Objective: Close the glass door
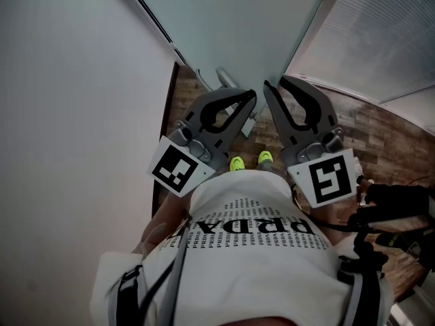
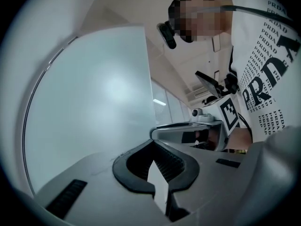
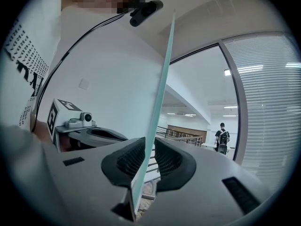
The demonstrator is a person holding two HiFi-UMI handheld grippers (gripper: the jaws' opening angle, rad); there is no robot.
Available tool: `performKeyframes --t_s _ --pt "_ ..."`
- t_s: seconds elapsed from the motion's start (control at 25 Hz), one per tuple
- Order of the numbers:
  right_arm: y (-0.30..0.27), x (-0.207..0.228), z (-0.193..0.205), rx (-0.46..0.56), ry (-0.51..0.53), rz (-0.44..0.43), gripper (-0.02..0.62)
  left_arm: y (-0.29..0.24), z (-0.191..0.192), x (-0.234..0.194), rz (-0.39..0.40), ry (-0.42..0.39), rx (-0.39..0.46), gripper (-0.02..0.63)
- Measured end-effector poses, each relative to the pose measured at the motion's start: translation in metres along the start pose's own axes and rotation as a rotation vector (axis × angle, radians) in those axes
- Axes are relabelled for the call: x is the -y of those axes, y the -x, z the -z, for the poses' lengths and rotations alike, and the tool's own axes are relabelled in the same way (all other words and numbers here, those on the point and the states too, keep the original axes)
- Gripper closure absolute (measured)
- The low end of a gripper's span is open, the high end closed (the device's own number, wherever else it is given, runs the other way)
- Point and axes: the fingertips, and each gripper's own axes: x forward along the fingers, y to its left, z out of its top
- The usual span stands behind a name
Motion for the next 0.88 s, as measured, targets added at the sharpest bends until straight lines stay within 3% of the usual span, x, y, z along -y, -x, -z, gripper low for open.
performKeyframes --t_s 0.88 --pt "-0.0009 -0.0019 -0.0007 0.002 -0.002 -0.02 0.538 0.0003 0.005 -0.002 0.004 0.016 -0.012 0.606"
